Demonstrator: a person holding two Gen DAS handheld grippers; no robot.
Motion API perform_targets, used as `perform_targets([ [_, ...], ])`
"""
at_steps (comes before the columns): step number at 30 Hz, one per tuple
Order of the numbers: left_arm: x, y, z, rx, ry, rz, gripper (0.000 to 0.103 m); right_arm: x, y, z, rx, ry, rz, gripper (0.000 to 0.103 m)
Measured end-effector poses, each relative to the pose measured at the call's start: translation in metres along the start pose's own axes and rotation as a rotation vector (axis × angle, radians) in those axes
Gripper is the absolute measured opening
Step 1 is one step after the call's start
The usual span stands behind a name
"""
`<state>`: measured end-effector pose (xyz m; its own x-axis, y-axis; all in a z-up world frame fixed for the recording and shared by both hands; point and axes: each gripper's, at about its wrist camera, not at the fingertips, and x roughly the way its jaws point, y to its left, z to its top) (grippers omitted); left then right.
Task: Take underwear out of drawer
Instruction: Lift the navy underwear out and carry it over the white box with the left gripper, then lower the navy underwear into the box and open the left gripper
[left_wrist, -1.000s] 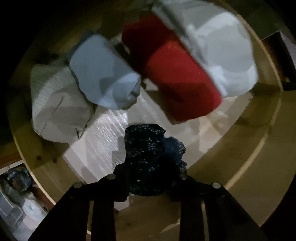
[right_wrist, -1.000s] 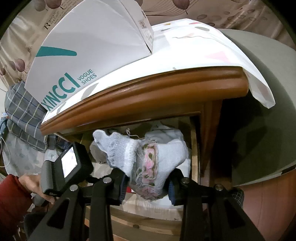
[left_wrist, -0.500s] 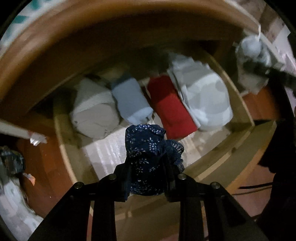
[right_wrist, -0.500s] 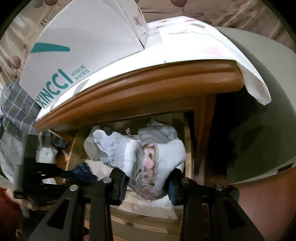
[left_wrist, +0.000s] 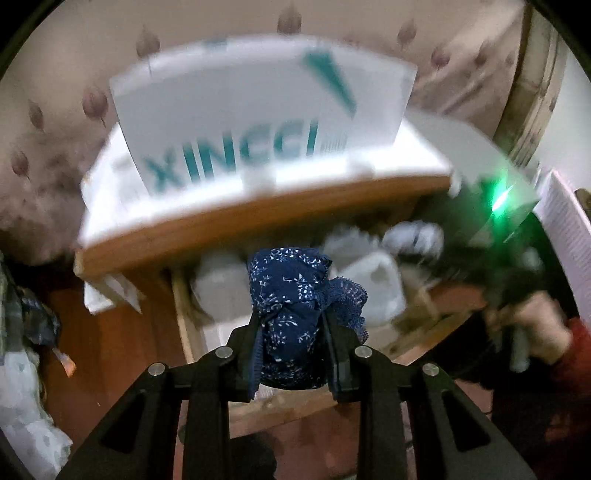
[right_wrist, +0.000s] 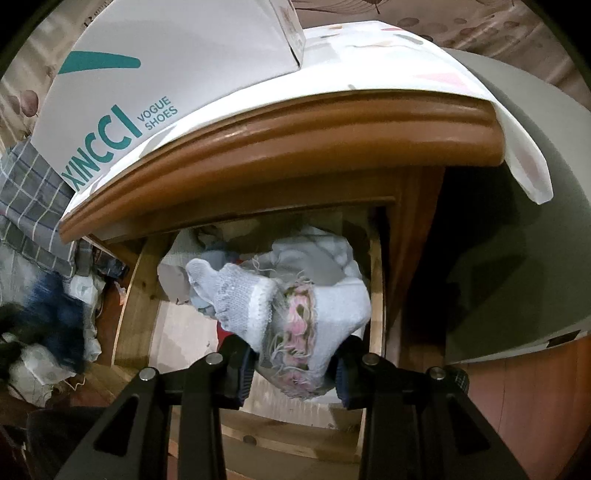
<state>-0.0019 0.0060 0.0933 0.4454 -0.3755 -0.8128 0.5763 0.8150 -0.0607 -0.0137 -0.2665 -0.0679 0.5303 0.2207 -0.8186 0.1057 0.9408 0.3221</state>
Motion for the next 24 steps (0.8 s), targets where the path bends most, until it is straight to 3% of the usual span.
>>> perform_targets([
  [5,-0.069,0.002,0.051,0.003,-0.139,0.050,0.025,0.001,0.000,-0.001,0.002,0.000,0.002,0.034],
  [11,-0.108,0.012,0.125,-0.038,-0.253,0.150,0.025,-0.002,0.001,-0.002,-0.003,-0.021,0.002,0.034],
  [15,-0.096,0.033,0.170,-0.146,-0.266,0.166,0.025,-0.016,-0.002,-0.001,0.030,-0.097,0.064,0.034],
  [19,-0.055,0.051,0.196,-0.199,-0.197,0.219,0.025,-0.036,-0.001,0.001,0.001,-0.195,0.017,0.034],
  [24,-0.006,0.079,0.211,-0.305,-0.122,0.248,0.025,-0.033,-0.009,0.000,0.032,-0.179,0.020,0.034],
])
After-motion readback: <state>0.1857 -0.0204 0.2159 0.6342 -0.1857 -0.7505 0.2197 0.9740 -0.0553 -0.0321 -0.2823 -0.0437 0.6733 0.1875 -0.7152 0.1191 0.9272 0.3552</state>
